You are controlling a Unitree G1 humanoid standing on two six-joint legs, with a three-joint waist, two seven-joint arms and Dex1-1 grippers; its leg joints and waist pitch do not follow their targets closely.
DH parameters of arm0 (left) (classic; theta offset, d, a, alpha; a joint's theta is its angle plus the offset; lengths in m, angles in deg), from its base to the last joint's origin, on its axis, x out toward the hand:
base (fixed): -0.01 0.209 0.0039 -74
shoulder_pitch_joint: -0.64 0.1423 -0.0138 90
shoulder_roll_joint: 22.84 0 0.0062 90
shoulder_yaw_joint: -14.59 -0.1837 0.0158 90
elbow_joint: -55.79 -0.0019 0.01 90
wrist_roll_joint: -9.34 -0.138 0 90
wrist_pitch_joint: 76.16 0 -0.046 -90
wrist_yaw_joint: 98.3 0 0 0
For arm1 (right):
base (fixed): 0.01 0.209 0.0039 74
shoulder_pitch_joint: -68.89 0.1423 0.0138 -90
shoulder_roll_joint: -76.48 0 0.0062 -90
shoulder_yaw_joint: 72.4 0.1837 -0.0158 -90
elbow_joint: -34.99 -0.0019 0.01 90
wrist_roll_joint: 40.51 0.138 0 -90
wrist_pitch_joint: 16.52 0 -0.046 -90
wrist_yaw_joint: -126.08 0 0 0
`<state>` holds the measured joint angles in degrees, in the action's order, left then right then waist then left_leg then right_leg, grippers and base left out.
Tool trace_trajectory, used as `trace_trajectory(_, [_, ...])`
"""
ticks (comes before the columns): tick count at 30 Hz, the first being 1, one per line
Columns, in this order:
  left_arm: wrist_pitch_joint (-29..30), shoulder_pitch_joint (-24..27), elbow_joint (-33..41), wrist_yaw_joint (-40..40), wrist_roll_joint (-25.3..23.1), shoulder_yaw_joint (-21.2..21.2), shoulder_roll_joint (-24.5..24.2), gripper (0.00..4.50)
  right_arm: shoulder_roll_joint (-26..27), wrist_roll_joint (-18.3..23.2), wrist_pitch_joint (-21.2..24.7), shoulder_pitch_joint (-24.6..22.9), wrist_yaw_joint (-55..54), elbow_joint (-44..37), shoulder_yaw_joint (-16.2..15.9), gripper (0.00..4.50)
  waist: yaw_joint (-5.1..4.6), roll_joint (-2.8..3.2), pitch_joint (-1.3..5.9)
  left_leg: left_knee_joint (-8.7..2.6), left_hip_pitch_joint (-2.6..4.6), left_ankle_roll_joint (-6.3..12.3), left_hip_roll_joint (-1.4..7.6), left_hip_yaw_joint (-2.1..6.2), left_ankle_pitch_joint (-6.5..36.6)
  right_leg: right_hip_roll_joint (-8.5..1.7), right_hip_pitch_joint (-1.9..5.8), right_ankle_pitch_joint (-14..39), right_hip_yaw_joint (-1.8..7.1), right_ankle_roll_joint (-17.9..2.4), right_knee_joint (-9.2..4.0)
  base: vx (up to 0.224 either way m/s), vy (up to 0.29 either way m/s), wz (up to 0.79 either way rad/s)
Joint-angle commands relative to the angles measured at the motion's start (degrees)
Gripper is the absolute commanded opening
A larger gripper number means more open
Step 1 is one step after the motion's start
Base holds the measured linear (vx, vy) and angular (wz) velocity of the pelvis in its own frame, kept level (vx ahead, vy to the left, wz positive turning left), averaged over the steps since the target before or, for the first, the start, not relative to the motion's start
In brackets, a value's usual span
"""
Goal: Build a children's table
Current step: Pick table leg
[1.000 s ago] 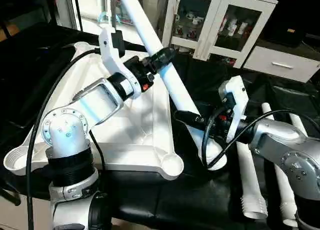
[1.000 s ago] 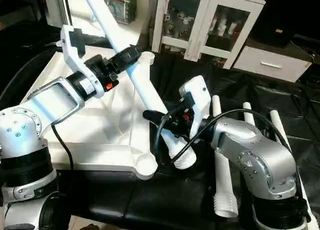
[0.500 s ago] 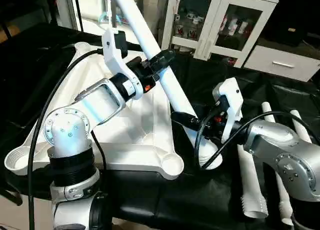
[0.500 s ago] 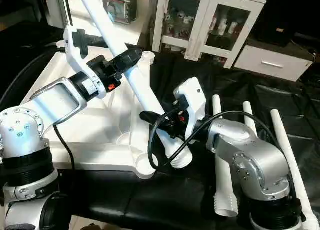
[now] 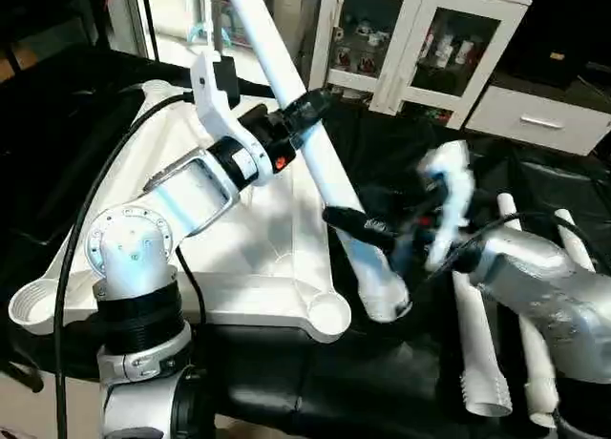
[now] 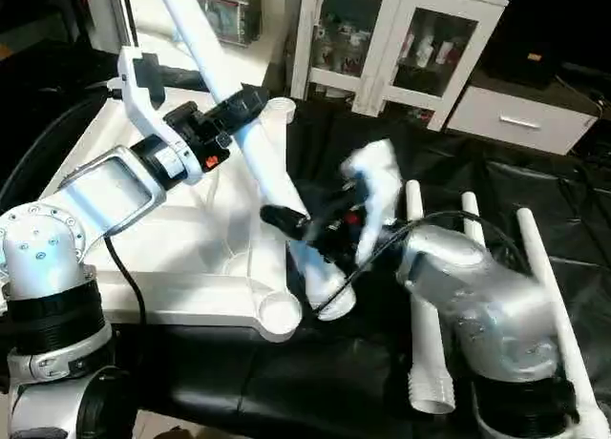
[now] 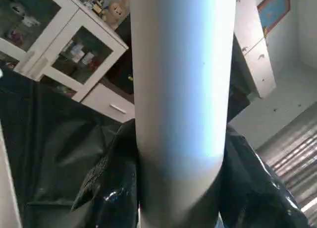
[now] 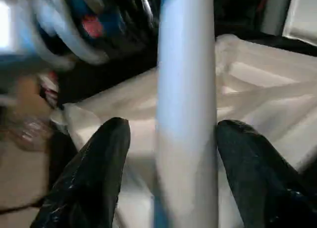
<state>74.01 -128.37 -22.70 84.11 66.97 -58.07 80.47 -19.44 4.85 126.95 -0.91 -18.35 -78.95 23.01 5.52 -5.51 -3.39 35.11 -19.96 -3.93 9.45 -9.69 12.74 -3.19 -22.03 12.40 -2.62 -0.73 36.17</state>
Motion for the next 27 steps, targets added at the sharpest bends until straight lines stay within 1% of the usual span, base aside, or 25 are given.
trace_trajectory(1, [1.05,-1.67,0.50,-1.30,1.00,-0.17,-0.45,1.72,-1.90,5.17,2.41,0.63,1.68,0.81,5.01,3.34,0.28,0.82,3.64,-3.70,0.25,0.24,3.26,1.33,-1.34,-4.60,3.46,-4.29,3.09,-10.89,-3.15,0.000,0.000,0.00])
trace_trajectory(2, [1.26,-1.79,0.66,-1.77,1.38,-0.27,-0.90,1.71,-3.14,6.12,3.11,1.04,2.15,2.30,6.80,3.43,0.41,0.88,3.68,-3.66,0.32,0.12,3.24,1.30,-1.55,-4.59,3.41,-3.86,3.05,-10.86,-3.18,0.000,0.000,0.00])
trace_trajectory(3, [1.40,-1.87,0.72,-2.19,1.64,-0.37,-1.25,1.71,-4.45,6.09,3.39,1.24,2.74,3.65,7.95,3.43,0.42,0.87,3.67,-3.65,0.31,0.05,3.25,1.28,-1.64,-4.59,3.37,-3.62,3.03,-10.88,-3.19,0.000,0.000,0.00])
trace_trajectory(4, [1.35,-1.88,0.70,-2.44,1.80,-0.51,-1.49,1.71,-5.19,5.86,3.52,1.33,3.04,4.41,8.53,3.43,0.53,0.86,3.62,-3.67,0.22,-0.22,3.25,1.26,-1.65,-4.60,3.38,-2.95,3.00,-10.93,-3.27,0.000,0.000,0.00])
trace_trajectory(5, [1.26,-1.95,0.67,-3.04,1.84,-0.78,-1.78,1.71,-6.01,5.72,4.02,1.41,3.30,5.15,9.06,3.59,0.59,0.60,3.61,-3.63,0.21,-0.38,3.16,1.14,-1.59,-4.62,3.36,-2.12,3.01,-10.92,-3.41,0.000,0.000,0.00])
trace_trajectory(7, [1.07,-2.03,0.64,-3.94,1.94,-1.15,-2.14,1.71,-6.89,6.05,4.75,1.43,3.67,5.77,9.76,3.76,0.71,0.67,3.55,-3.67,0.23,-0.46,3.14,1.16,-1.17,-4.62,3.35,-0.50,3.01,-10.64,-3.55,0.000,0.000,0.00])
trace_trajectory(9, [1.06,-2.11,0.74,-5.43,2.27,-1.77,-2.79,1.71,-6.62,9.97,6.99,1.82,2.83,6.66,11.91,3.99,0.81,0.67,3.59,-3.68,0.32,-0.07,3.18,1.19,-1.02,-4.68,3.28,0.42,2.98,-10.44,-3.56,0.000,0.000,0.00])
trace_trajectory(10, [0.98,-2.15,0.76,-5.74,2.30,-1.94,-2.98,1.71,-6.50,11.57,7.71,1.74,2.67,6.49,12.31,3.99,0.83,0.62,3.61,-3.65,0.34,0.12,3.21,1.19,-1.25,-4.65,3.21,0.25,2.96,-10.44,-3.54,0.000,0.000,0.00])
trace_trajectory(11, [0.88,-2.27,0.70,-6.14,2.31,-2.08,-3.15,1.71,-6.79,12.66,8.41,1.38,2.60,6.09,12.03,4.14,0.88,0.55,3.62,-3.63,0.25,0.23,3.19,1.20,-1.36,-4.67,3.27,0.31,2.93,-10.38,-3.56,0.000,0.000,0.00])
trace_trajectory(12, [0.82,-2.37,0.70,-6.50,2.37,-2.14,-3.23,1.71,-7.11,12.39,8.69,0.91,2.77,5.62,11.24,4.14,0.93,0.58,3.66,-3.62,0.30,0.26,3.23,1.22,-1.51,-4.71,3.26,0.25,2.91,-10.37,-3.54,0.000,0.000,0.00])
trace_trajectory(13, [0.69,-2.43,0.81,-7.20,2.38,-2.35,-3.42,1.71,-7.26,12.02,8.75,0.50,2.96,5.25,10.58,4.30,0.91,0.55,3.64,-3.62,0.23,0.16,3.25,1.20,-1.78,-4.70,3.21,0.22,2.91,-10.36,-3.58,0.000,0.000,0.00])
trace_trajectory(15, [0.41,-2.52,1.20,-8.97,2.64,-2.81,-3.85,1.70,-7.59,11.81,9.09,0.18,3.08,5.06,9.83,4.48,0.97,0.23,3.63,-3.62,0.22,0.00,3.23,1.13,-2.23,-4.69,3.18,0.28,2.92,-10.30,-3.61,0.000,0.000,0.00])
trace_trajectory(17, [-0.14,-2.42,2.02,-11.78,3.33,-3.44,-4.39,1.69,-7.78,11.68,9.46,0.08,3.12,5.05,9.34,4.50,1.12,0.37,3.66,-3.65,0.23,-0.05,3.21,1.14,-2.42,-4.75,3.20,0.65,2.91,-10.20,-3.57,0.000,0.000,0.00])
trace_trajectory(18, [-0.61,-2.26,2.85,-14.27,3.99,-3.91,-4.77,1.69,-7.84,11.57,9.70,0.11,3.05,5.05,9.14,4.50,1.12,0.28,3.62,-3.69,0.23,-0.15,3.21,1.17,-2.37,-4.76,3.14,1.06,2.88,-10.09,-3.60,0.000,0.000,0.00])
trace_trajectory(19, [-0.95,-2.18,3.17,-15.44,4.21,-4.06,-4.90,1.69,-7.89,11.60,9.78,0.14,3.12,5.03,9.10,4.50,1.13,0.32,3.63,-3.72,0.28,-0.22,3.24,1.15,-2.36,-4.80,3.11,1.30,2.88,-10.03,-3.60,0.000,0.000,0.00])
trace_trajectory(20, [-2.06,-1.89,4.05,-19.07,4.77,-4.45,-5.29,1.69,-8.01,11.94,10.18,0.27,3.20,4.96,9.10,4.50,1.14,0.30,3.56,-3.79,0.25,-0.44,3.25,1.11,-2.25,-4.82,3.07,1.45,2.89,-10.11,-3.63,0.000,0.000,0.00])
trace_trajectory(21, [-1.95,-1.71,4.35,-21.01,6.05,-4.17,-5.45,1.69,-8.14,12.26,10.48,0.34,3.22,4.85,9.09,4.50,1.14,0.40,3.61,-3.79,0.26,-0.61,3.31,1.13,-2.31,-4.83,3.09,1.15,2.90,-10.26,-3.48,0.000,0.000,0.00])
trace_trajectory(23, [-1.48,-1.56,4.47,-23.72,7.77,-3.88,-5.94,1.69,-8.50,13.50,11.12,0.38,2.74,4.71,9.17,4.50,1.08,0.38,3.56,-3.76,0.19,-0.66,3.21,1.04,-1.72,-4.73,3.11,1.05,2.91,-10.30,-3.51,0.000,0.000,0.00])
trace_trajectory(25, [-1.32,-1.61,4.42,-25.29,8.03,-4.02,-6.65,1.69,-8.70,14.05,11.43,0.16,2.51,4.41,9.14,4.50,1.10,0.39,3.44,-3.86,0.16,-0.64,3.16,1.05,-0.68,-4.80,3.13,2.75,2.95,-9.72,-3.73,0.000,0.000,0.00])
trace_trajectory(26, [-1.41,-1.80,4.11,-26.27,8.06,-4.03,-7.06,1.69,-8.74,14.29,11.68,-0.23,2.50,3.96,9.02,4.50,1.08,0.58,3.42,-3.90,0.23,-0.99,3.25,1.09,-0.26,-4.80,3.00,3.61,2.91,-9.45,-3.80,0.000,0.000,0.00])
trace_trajectory(27, [-1.43,-1.82,4.06,-26.36,8.03,-4.04,-7.11,1.69,-8.72,14.32,11.72,-0.29,2.49,3.88,9.00,4.50,1.07,0.53,3.43,-3.91,0.25,-1.05,3.26,1.10,-0.18,-4.77,3.00,3.78,2.90,-9.32,-3.82,0.000,0.000,0.00])
